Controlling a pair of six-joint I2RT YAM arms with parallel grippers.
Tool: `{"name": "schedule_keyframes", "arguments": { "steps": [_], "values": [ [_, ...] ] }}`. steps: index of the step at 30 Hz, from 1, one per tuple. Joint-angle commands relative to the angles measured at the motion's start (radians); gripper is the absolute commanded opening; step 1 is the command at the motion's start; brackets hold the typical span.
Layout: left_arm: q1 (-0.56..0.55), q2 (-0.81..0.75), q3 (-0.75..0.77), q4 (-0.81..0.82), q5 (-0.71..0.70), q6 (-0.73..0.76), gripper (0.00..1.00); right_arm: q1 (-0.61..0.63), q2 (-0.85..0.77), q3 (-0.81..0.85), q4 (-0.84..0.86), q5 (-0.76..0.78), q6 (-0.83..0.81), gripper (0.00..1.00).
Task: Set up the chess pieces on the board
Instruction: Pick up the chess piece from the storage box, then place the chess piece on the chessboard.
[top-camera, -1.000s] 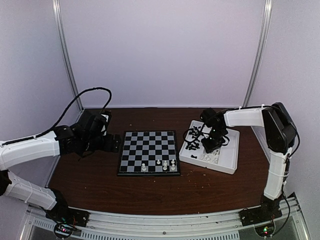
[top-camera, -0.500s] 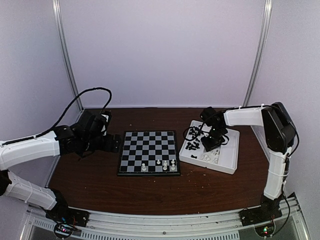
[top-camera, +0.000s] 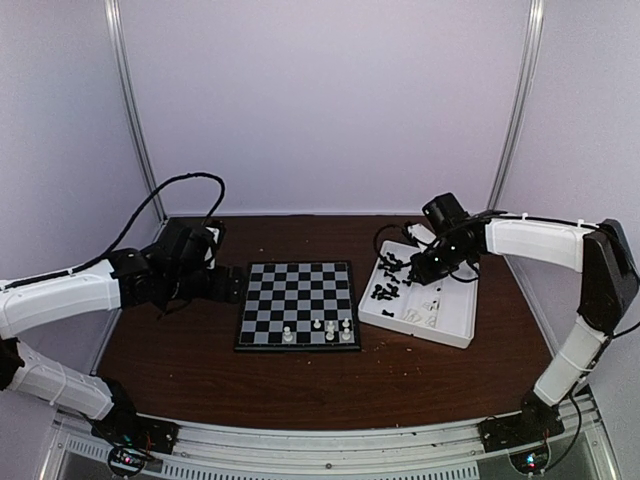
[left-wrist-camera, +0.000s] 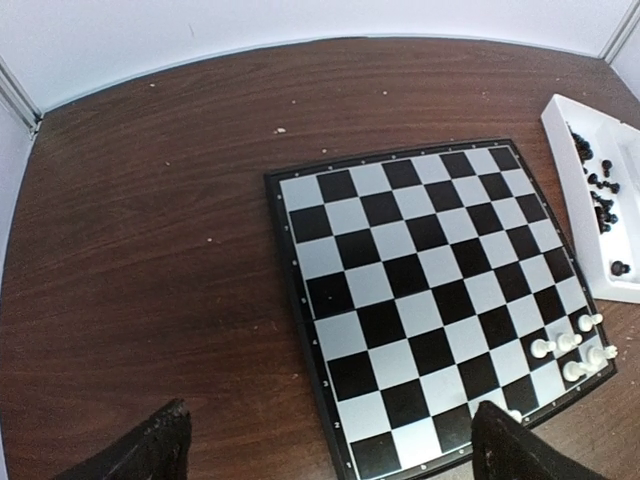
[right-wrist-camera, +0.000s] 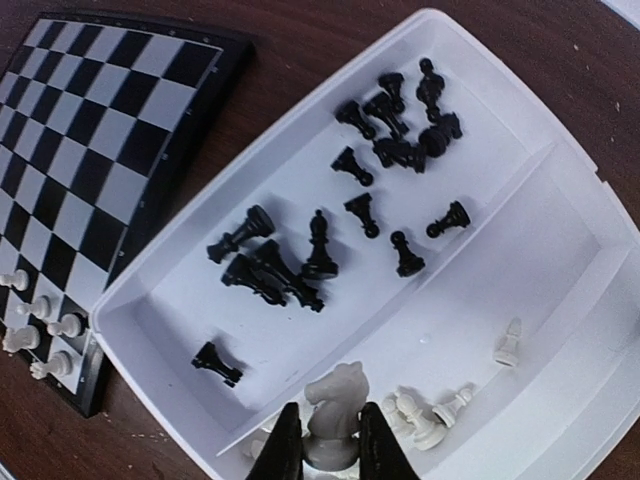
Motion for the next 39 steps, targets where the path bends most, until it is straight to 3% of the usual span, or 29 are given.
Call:
{"name": "schedule_keyframes", "arguments": {
  "steps": [1, 6, 11, 18, 25, 39],
  "values": [
    [0.015, -0.004, 0.014, 0.117, 0.133, -0.069, 0.98, 0.053, -0.085, -0.08, 0.224, -0.143, -0.02, 0.16],
    [0.031, 0.06, 0.037, 0.275, 0.447, -0.12, 0.98, 0.149, -0.152, -0.139, 0.4, -0.217, -0.038, 0.17],
    [0.032, 0.2, 0.134, 0.389, 0.719, -0.21, 0.97, 0.233, -0.17, -0.138, 0.465, -0.219, -0.087, 0.17],
    [0.037, 0.402, 0.269, 0.523, 0.956, -0.324, 0.81, 0.309, -0.15, -0.096, 0.444, -0.164, -0.124, 0.17],
    [0.037, 0.512, 0.304, 0.673, 1.082, -0.423, 0.58, 0.349, -0.111, -0.061, 0.417, -0.131, -0.143, 0.17],
    [0.038, 0.566, 0.32, 0.66, 1.111, -0.437, 0.44, 0.369, -0.067, -0.006, 0.398, -0.134, -0.164, 0.16]
  ]
}}
